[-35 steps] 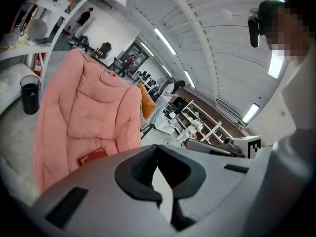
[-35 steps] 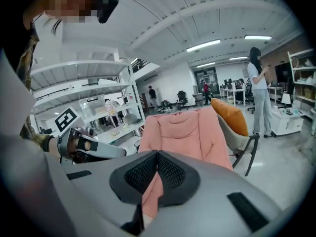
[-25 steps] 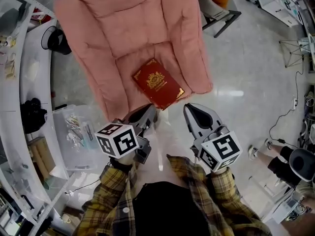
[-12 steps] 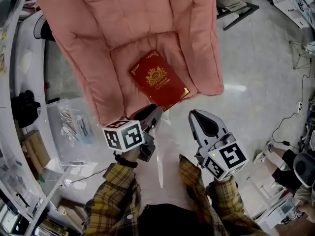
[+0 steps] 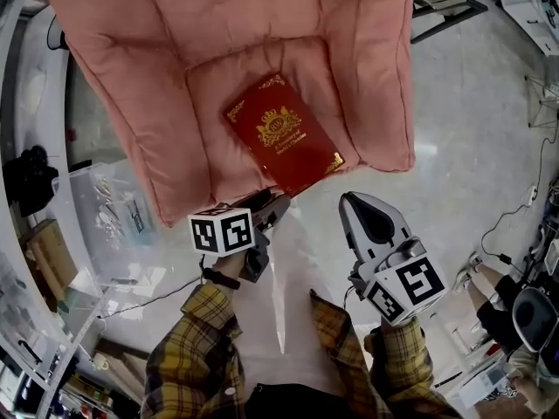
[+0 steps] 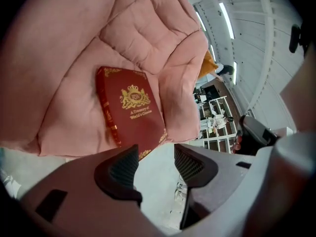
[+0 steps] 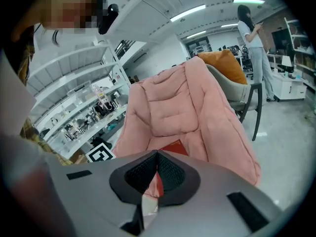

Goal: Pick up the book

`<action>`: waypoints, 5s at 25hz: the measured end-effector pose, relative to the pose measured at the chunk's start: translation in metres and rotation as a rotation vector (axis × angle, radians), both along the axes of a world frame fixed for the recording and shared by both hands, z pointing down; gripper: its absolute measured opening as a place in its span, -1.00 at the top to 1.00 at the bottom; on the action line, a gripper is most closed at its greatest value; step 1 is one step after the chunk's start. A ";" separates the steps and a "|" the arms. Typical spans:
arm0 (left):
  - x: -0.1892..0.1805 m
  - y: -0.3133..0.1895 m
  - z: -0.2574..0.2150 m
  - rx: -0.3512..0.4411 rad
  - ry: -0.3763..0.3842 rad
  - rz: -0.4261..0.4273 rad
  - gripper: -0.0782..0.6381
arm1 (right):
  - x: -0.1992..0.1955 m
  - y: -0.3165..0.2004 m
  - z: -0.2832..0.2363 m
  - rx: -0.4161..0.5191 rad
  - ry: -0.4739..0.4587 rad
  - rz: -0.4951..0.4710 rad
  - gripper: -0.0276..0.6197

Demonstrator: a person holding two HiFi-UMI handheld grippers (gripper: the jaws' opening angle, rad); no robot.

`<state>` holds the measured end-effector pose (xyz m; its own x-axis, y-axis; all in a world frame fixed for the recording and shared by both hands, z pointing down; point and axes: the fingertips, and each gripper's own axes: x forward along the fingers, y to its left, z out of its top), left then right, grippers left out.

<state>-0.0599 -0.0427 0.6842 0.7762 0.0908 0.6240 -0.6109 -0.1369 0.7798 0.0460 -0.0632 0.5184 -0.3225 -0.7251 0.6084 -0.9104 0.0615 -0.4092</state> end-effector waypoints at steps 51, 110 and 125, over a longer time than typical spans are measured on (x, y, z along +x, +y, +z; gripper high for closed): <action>0.076 -0.042 0.072 -0.228 0.321 -0.178 -0.09 | 0.017 0.026 0.061 -0.111 -0.126 0.033 0.86; -0.012 -0.046 -0.262 0.032 0.441 -0.088 0.09 | -0.025 0.010 -0.183 0.246 0.050 -0.019 0.86; -0.036 -0.029 -0.378 0.192 0.569 -0.124 0.09 | -0.020 0.011 -0.284 0.438 0.205 -0.067 0.86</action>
<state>-0.0956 -0.0716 0.3060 0.9899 -0.0951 0.1051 -0.1267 -0.2618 0.9568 0.0260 -0.0526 0.2346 -0.2827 -0.9089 0.3065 -0.9576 0.2491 -0.1448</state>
